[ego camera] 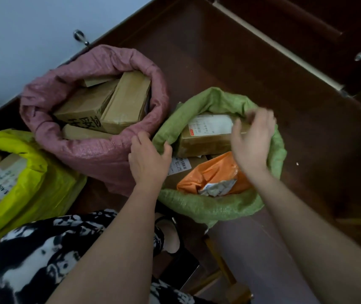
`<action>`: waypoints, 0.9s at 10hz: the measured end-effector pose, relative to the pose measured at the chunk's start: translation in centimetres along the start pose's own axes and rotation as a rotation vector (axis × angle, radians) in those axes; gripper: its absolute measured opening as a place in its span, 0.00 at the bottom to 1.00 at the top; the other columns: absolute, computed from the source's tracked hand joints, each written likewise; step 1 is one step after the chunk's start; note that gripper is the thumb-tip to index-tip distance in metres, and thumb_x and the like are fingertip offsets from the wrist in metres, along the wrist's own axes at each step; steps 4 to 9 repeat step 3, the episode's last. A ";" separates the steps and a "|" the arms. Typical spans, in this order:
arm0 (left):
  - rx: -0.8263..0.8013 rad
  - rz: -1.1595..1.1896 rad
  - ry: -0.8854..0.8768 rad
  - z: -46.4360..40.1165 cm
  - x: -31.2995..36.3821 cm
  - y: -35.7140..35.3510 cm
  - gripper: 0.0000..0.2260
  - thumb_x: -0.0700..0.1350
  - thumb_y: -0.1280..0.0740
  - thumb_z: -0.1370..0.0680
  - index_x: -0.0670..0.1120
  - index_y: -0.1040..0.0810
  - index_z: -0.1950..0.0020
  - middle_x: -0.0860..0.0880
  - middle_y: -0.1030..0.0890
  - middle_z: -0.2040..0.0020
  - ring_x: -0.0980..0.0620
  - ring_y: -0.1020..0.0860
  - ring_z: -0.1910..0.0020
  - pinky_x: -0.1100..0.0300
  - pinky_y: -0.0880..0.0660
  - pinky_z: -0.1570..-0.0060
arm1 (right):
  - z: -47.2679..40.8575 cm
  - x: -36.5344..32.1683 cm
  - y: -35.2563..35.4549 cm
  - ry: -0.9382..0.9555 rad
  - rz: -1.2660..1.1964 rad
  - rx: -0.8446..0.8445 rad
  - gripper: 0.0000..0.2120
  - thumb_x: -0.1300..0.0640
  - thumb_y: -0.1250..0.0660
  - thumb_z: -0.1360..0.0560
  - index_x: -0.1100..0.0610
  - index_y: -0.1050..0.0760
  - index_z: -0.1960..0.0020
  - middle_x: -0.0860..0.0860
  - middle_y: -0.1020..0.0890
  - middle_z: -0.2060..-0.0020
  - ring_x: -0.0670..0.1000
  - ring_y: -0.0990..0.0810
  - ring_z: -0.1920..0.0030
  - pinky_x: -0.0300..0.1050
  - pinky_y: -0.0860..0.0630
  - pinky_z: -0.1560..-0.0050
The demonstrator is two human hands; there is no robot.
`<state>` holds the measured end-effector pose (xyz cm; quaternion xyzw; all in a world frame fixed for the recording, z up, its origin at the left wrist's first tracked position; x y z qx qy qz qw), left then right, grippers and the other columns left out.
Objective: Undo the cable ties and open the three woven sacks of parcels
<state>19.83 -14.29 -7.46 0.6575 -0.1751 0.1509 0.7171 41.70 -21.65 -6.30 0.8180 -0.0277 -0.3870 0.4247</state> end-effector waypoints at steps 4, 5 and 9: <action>0.093 0.478 0.158 1.6 4.0 8.2 0.14 0.40 0.36 0.24 0.40 0.31 0.39 0.43 0.34 0.38 0.51 0.30 0.48 0.63 0.34 0.47 | 10.5 1.9 5.1 -0.091 -0.043 -0.590 0.16 0.48 0.44 0.19 0.56 0.24 0.57 0.51 0.20 0.68 0.53 0.20 0.66 0.52 0.23 0.62; 0.093 0.478 0.158 1.6 4.0 8.2 0.14 0.40 0.36 0.24 0.40 0.31 0.39 0.43 0.34 0.38 0.51 0.30 0.48 0.63 0.34 0.47 | 10.5 1.9 5.1 -0.091 -0.043 -0.590 0.16 0.48 0.44 0.19 0.56 0.24 0.57 0.51 0.20 0.68 0.53 0.20 0.66 0.52 0.23 0.62; 0.093 0.478 0.158 1.6 4.0 8.2 0.14 0.40 0.36 0.24 0.40 0.31 0.39 0.43 0.34 0.38 0.51 0.30 0.48 0.63 0.34 0.47 | 10.5 1.9 5.1 -0.091 -0.043 -0.590 0.16 0.48 0.44 0.19 0.56 0.24 0.57 0.51 0.20 0.68 0.53 0.20 0.66 0.52 0.23 0.62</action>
Point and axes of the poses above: each hand's wrist, its own z-axis away from the middle knuckle, its own y-axis out of the back of the hand, x = y × z, the point moved 3 cm from there along -z, towards the middle knuckle
